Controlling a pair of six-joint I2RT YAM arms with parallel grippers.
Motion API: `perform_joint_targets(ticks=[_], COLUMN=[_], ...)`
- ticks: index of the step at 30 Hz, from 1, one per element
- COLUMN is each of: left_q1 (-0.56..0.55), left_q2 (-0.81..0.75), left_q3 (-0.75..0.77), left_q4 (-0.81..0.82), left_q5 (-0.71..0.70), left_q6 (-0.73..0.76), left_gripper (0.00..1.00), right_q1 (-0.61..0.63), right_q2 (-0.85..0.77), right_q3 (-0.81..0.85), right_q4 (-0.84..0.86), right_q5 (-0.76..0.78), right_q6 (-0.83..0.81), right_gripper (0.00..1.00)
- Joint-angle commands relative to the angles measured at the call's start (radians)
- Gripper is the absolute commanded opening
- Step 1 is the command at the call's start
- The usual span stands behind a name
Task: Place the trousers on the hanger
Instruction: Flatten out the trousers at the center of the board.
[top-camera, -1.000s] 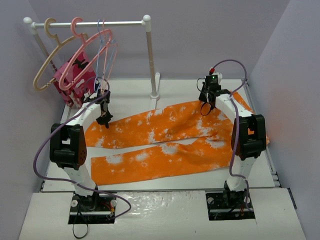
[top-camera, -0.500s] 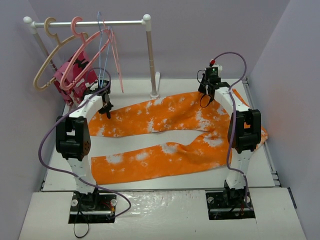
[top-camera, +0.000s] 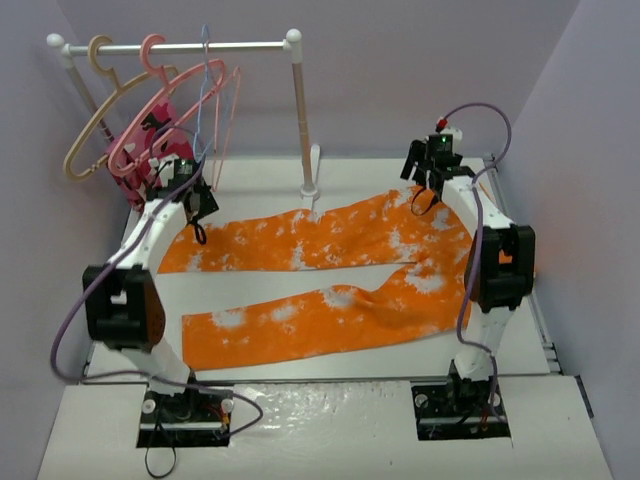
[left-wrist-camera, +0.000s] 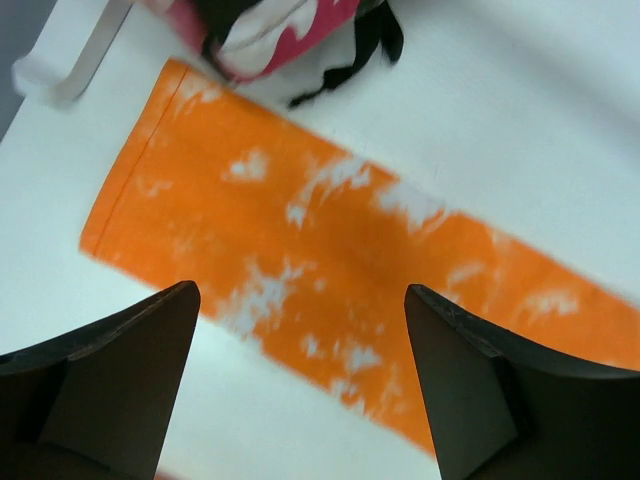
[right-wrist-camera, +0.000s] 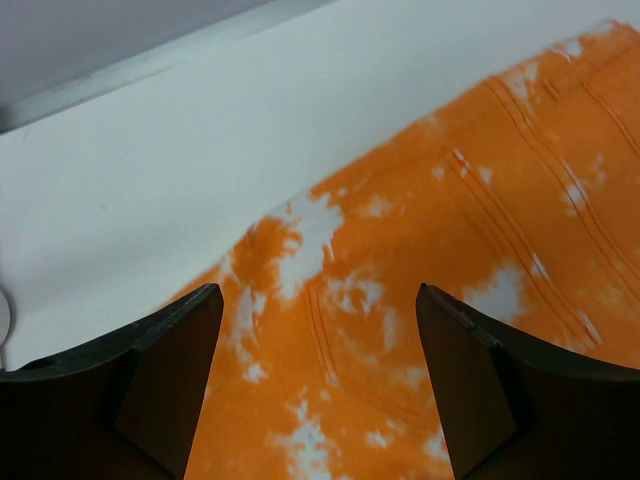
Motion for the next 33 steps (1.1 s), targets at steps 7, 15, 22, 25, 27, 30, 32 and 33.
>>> perform_joint_targets(ticks=[7, 15, 22, 25, 27, 30, 32, 33], left_q1=[-0.098, -0.242, -0.316, -0.314, -0.294, -0.225, -0.162, -0.133], left_q2=[-0.451, -0.498, -0.441, -0.387, -0.346, -0.3, -0.284, -0.275], left_q3=[-0.481, -0.71, -0.764, -0.757, -0.731, -0.698, -0.687, -0.682], left_q4=[-0.102, -0.092, -0.074, -0.065, -0.084, -0.094, -0.079, -0.073], left_q5=[0.148, 0.186, 0.194, 0.18, 0.159, 0.131, 0.137, 0.138], left_q6=[-0.104, -0.269, -0.355, -0.347, -0.322, -0.282, -0.256, -0.244], left_gripper=[0.81, 0.81, 0.81, 0.8, 0.78, 0.74, 0.73, 0.73], right_q1=[0.008, 0.011, 0.011, 0.011, 0.011, 0.009, 0.008, 0.008], right_q2=[-0.479, -0.699, -0.81, -0.82, -0.824, -0.826, -0.826, -0.824], right_q3=[-0.416, -0.731, -0.859, -0.873, -0.876, -0.884, -0.891, -0.891], right_q4=[-0.038, -0.056, -0.074, -0.08, -0.083, -0.085, -0.086, -0.086], right_q5=[0.039, -0.004, 0.001, 0.001, -0.001, 0.0, -0.002, -0.006], right_q6=[0.124, 0.162, 0.181, 0.187, 0.193, 0.208, 0.219, 0.222], right_gripper=[0.75, 0.75, 0.75, 0.75, 0.75, 0.75, 0.75, 0.75])
